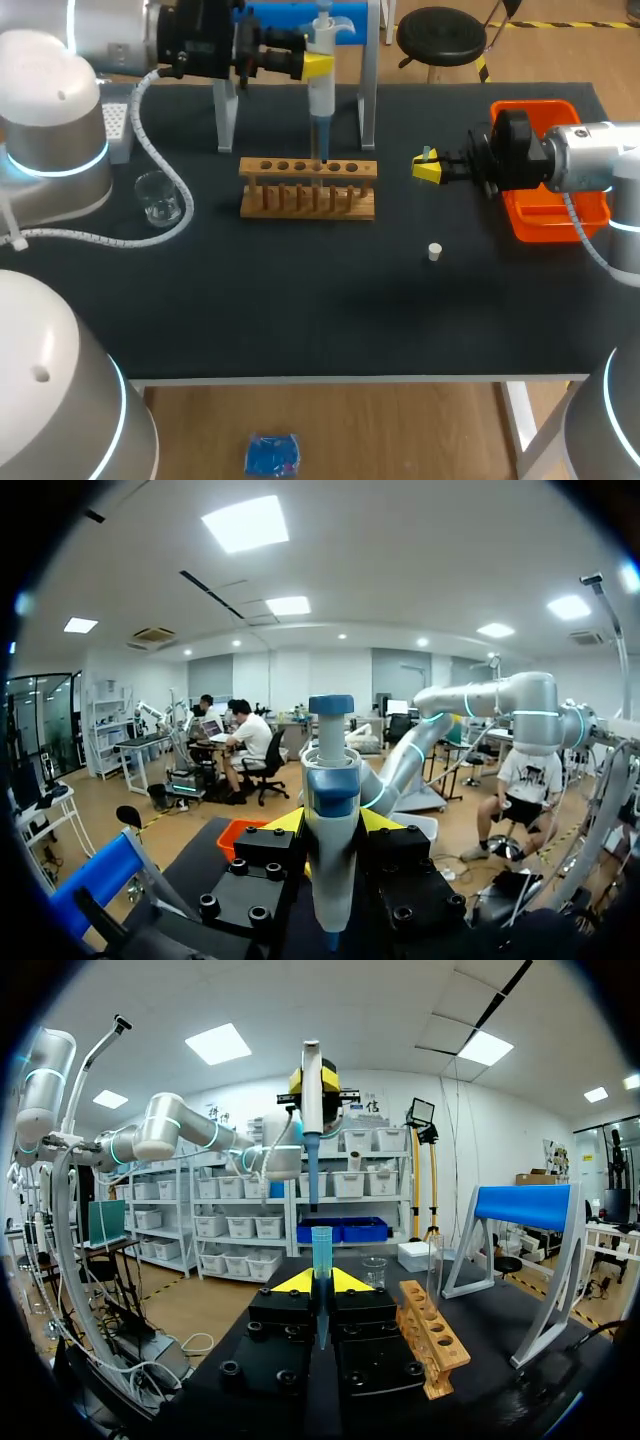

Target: Invert the test tube, pick up the pipette, mount the tip to pipette, aspirate from beaker and dispense into the tube, eject the tip, return the pipette, and cap with the stopper.

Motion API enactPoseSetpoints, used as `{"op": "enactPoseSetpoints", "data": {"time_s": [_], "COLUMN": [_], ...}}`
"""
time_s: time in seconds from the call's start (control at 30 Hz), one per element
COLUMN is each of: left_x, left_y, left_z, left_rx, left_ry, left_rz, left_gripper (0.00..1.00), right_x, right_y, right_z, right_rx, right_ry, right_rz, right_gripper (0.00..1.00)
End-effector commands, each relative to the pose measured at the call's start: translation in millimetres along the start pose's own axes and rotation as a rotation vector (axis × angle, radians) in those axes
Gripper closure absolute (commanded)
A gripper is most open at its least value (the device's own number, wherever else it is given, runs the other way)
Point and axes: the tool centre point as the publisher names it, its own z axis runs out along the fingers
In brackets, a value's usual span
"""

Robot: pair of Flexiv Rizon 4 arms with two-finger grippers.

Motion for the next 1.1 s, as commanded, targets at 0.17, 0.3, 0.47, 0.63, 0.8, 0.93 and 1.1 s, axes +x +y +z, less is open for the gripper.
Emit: {"op": "enactPoseSetpoints", "data": {"time_s": [0.17, 0.3, 0.47, 0.63, 0.8, 0.93, 1.1], "left_x": [4.2, 4.8, 2.6, 0.9, 0.8, 1.8, 1.9], "left_y": [2.1, 5.3, 6.5, 6.2, 6.2, 6.9, 6.9], "left_z": [14.8, 12.6, 10.0, 10.3, 11.0, 11.3, 11.4], "left_rx": [-0.020, 0.013, 0.013, 0.000, -0.019, -0.011, -0.015], "left_ry": [0.038, 0.029, 0.024, 0.043, 0.055, 0.067, 0.064], "left_rz": [-0.007, 0.035, 0.050, 0.032, 0.009, 0.008, 0.008], "left_gripper": [1.00, 1.00, 1.00, 1.00, 1.00, 1.00, 1.00], "right_x": [0.9, 0.9, 0.9, 0.9, 0.9, 0.9, 0.9], "right_y": [0.7, 0.7, 0.7, 0.7, 0.7, 0.7, 0.7], "right_z": [-0.5, -0.5, -0.5, -0.5, -0.5, -0.5, -0.5], "right_rx": [0.002, 0.002, 0.002, 0.002, 0.002, 0.002, 0.002], "right_ry": [-0.001, -0.001, -0.001, -0.001, -0.001, -0.001, -0.001], "right_rz": [0.000, 0.000, 0.000, 0.000, 0.000, 0.000, 0.000], "right_gripper": [1.00, 1.00, 1.00, 1.00, 1.00, 1.00, 1.00]}}
